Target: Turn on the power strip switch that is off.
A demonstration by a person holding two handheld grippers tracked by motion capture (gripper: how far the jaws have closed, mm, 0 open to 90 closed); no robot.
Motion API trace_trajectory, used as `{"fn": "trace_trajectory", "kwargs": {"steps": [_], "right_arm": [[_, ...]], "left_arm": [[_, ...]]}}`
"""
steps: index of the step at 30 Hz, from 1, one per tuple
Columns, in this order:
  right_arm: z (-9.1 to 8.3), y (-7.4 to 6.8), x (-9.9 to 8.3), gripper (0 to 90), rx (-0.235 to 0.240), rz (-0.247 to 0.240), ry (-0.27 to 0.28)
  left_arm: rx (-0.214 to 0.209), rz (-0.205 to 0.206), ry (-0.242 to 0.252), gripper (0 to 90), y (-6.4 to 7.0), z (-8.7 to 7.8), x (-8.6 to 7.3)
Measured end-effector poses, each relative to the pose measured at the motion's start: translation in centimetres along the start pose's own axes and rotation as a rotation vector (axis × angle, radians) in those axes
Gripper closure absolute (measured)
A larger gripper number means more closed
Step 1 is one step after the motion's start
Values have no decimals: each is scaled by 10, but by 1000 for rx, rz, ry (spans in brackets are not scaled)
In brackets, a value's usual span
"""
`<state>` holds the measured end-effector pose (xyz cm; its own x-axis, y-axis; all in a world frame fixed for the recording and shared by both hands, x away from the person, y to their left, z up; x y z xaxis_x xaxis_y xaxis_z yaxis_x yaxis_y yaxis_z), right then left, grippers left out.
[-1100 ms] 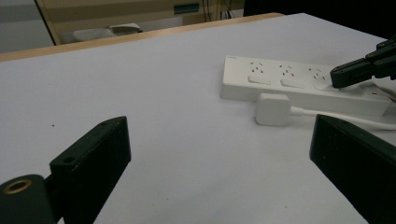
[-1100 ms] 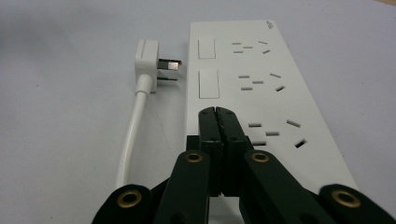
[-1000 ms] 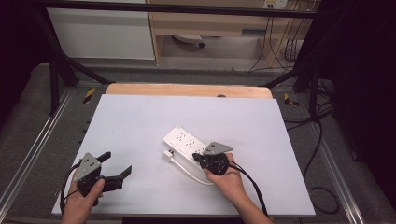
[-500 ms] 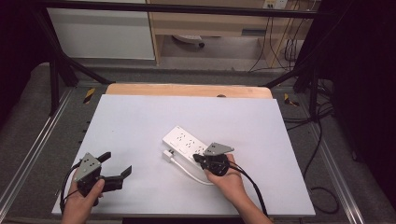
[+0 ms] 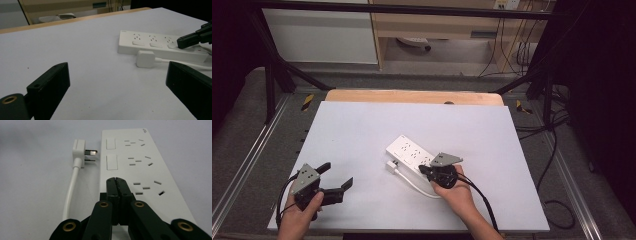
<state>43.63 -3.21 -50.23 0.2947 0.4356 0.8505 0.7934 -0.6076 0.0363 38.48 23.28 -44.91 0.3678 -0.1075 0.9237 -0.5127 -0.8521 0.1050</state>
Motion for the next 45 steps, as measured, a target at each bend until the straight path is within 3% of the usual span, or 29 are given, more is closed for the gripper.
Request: {"fn": "trace_trajectory", "kwargs": {"steps": [23,36,45], "right_arm": [[1,-1,2,900,4,1,9],[-4,-3,9,899,6,2,47],[-9,-1,13,834,4,4,64]], "left_arm": [[-1,0,-2,54,1,1,0],[-4,-8,-2,54,0,1,-1],[-6,-7,-6,54,1,2,-1]]}}
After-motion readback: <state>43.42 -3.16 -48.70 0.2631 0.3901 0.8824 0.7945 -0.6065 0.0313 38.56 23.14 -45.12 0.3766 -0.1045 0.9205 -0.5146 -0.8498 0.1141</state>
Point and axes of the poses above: each handheld gripper's, and its own axes: z roughly forward along the jaws, x roughly out of its top, y roughly to its right, the point moved 10 cm from there along z, roughly forward along the jaws, and after that the axes turned 5 degrees about -z, right-handed, at the moved point
